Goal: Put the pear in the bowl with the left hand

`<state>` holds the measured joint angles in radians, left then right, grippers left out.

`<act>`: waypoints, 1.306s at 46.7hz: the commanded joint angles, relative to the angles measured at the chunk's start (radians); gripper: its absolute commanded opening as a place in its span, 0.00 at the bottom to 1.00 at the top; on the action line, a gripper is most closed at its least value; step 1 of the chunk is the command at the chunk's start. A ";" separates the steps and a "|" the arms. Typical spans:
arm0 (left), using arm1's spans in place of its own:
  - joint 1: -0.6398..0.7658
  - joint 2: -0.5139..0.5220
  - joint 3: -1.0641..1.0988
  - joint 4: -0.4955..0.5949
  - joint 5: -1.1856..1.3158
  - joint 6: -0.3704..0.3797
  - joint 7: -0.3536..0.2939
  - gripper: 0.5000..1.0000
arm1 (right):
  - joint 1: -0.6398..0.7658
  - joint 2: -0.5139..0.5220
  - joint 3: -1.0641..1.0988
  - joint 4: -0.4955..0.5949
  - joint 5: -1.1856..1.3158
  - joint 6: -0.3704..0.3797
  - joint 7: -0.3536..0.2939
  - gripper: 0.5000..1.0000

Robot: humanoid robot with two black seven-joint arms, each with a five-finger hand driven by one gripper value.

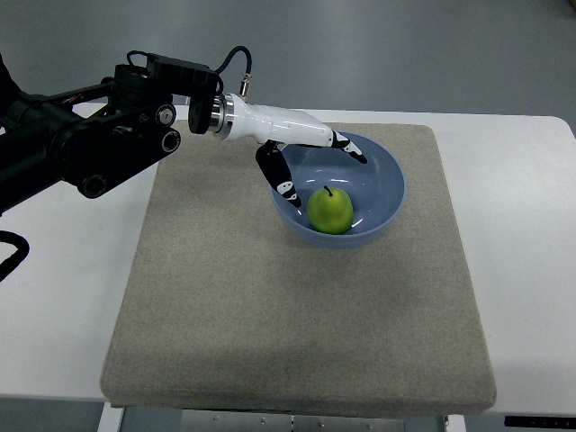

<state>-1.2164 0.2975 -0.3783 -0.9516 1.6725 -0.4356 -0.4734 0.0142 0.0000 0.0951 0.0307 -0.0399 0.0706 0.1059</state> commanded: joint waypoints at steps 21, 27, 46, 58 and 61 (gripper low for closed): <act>-0.014 0.014 -0.002 0.254 -0.060 0.159 0.001 0.90 | 0.001 0.000 0.000 0.000 0.000 0.000 0.000 0.85; -0.017 0.015 0.001 0.333 -0.125 0.166 0.001 0.90 | 0.000 0.000 0.000 0.000 0.000 0.000 0.000 0.85; -0.003 0.015 0.012 0.571 -0.358 0.193 0.001 0.90 | 0.000 0.000 0.000 0.000 0.000 0.000 0.000 0.85; 0.021 0.005 0.012 0.659 -0.559 0.285 0.006 0.90 | 0.000 0.000 0.000 0.000 0.000 0.000 0.000 0.85; 0.028 0.002 0.009 0.671 -0.637 0.316 0.012 0.90 | 0.000 0.000 0.000 0.000 0.000 0.000 0.000 0.85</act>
<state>-1.1956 0.3022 -0.3658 -0.2934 1.1111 -0.1493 -0.4678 0.0140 0.0000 0.0951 0.0307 -0.0399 0.0706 0.1059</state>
